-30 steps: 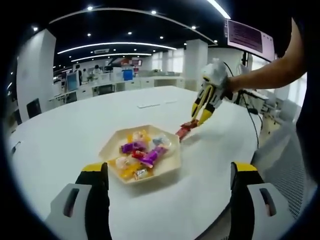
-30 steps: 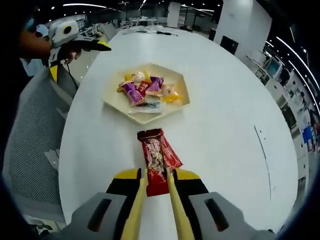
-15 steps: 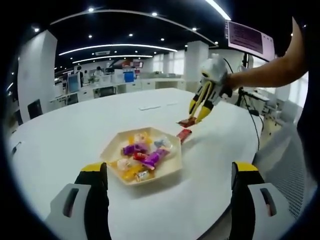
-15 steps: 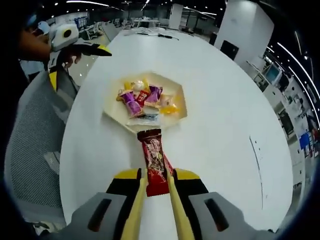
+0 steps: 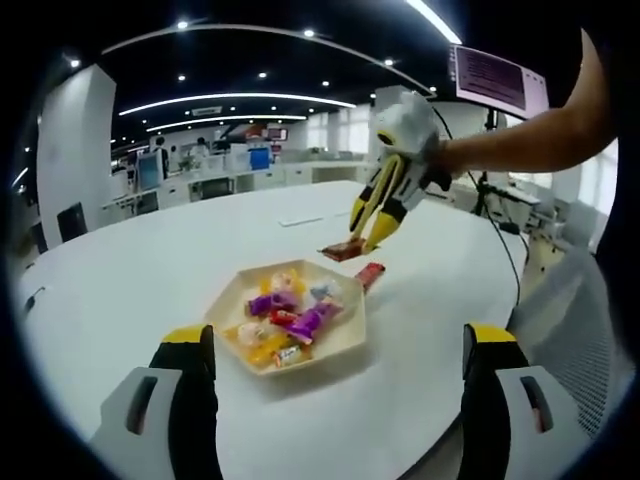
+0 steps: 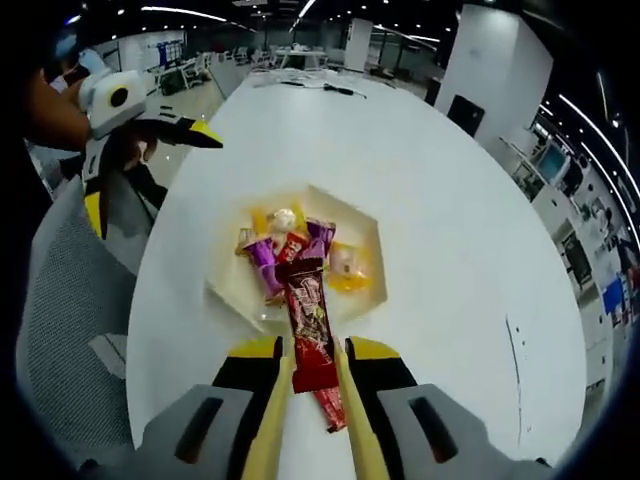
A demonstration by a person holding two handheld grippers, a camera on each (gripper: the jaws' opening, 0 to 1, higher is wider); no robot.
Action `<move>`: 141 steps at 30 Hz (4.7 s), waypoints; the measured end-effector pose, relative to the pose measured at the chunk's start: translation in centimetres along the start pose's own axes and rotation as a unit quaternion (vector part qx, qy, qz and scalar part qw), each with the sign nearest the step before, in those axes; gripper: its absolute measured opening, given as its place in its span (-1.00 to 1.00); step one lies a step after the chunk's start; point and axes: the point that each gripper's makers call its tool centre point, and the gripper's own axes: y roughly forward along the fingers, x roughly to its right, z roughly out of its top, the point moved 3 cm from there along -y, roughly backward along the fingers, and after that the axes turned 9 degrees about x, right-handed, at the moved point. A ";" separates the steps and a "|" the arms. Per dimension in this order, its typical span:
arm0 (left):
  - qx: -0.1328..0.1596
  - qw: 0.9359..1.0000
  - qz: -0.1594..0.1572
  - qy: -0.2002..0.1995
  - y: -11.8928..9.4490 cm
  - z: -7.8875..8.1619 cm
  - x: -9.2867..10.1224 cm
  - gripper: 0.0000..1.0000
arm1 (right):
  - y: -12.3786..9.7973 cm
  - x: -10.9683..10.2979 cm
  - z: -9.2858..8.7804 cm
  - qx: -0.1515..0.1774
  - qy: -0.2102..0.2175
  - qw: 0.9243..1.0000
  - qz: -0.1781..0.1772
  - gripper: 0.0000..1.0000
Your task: Place the target food into the container with the food tongs after gripping and lifting it, then release it inside without dropping or visibly crushing the food.
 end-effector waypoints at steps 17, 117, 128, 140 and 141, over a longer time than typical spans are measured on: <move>0.008 1.000 0.008 0.000 -0.2 0.3 -0.3 0.98 | 4.2 0.0 7.1 0.023 -0.028 0.999 0.014 -0.52; -0.025 1.000 0.001 -0.011 0.2 -1.0 -0.1 0.99 | -2.0 2.7 -9.0 0.001 -0.008 0.999 0.034 -0.43; -0.029 1.000 -0.003 -0.011 0.2 -1.1 0.1 0.99 | 0.2 2.2 -10.1 -0.032 -0.042 0.997 0.056 -0.43; -0.027 1.000 -0.002 -0.011 0.2 -1.1 0.0 0.99 | 1.0 2.2 -10.9 -0.035 -0.003 0.998 0.052 -0.52; -0.026 1.000 -0.001 -0.012 0.2 -1.1 -0.1 0.99 | 1.0 2.0 -10.9 -0.035 0.000 0.998 0.053 -0.53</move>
